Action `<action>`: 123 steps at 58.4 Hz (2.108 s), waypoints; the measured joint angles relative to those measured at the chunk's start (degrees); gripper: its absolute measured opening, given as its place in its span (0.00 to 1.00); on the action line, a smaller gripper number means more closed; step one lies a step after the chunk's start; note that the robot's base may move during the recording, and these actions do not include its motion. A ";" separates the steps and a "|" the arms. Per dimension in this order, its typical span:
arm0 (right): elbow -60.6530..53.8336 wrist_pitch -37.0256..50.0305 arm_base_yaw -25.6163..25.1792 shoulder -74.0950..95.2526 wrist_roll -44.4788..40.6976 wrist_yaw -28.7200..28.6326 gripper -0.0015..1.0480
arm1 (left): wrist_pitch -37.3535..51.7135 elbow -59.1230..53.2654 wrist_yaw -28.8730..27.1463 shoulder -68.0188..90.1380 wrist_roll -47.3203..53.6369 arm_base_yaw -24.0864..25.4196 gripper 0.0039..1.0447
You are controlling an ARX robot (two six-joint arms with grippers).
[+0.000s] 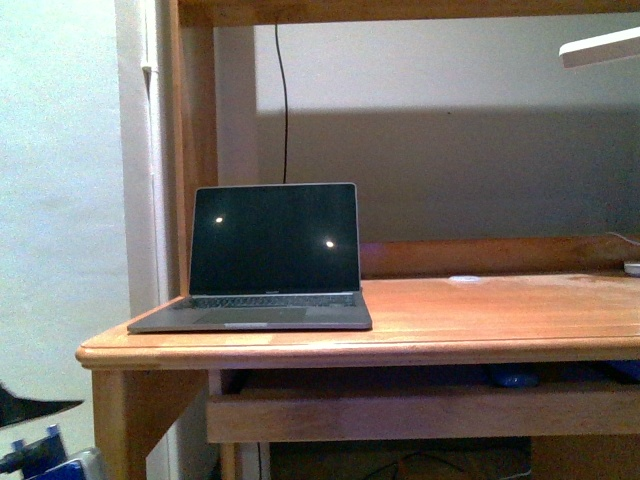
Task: Place mouse
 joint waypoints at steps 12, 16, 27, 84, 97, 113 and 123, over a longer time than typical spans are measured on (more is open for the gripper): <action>0.00 0.00 0.00 0.00 0.00 0.00 0.93 | -2.75 9.88 3.72 6.64 5.40 -1.64 0.93; 0.00 0.00 0.00 0.00 0.00 0.00 0.93 | -4.42 13.31 4.87 9.03 6.56 -1.99 0.93; 0.00 0.00 0.00 0.00 0.00 0.00 0.93 | -8.15 22.25 6.54 15.28 8.74 -2.49 0.93; 0.00 0.00 0.00 0.00 0.00 -0.02 0.93 | -44.81 46.77 1.79 23.89 5.64 -8.59 0.93; 0.00 0.00 0.00 0.00 0.00 0.02 0.93 | -56.59 39.89 1.57 14.62 -7.54 -10.27 0.93; 0.00 0.00 0.00 0.00 0.00 0.00 0.93 | -58.21 29.03 6.95 4.85 -22.97 -11.89 0.93; 0.00 0.00 0.00 0.00 0.00 0.00 0.93 | -58.34 23.17 12.76 -1.68 -37.77 -14.23 0.93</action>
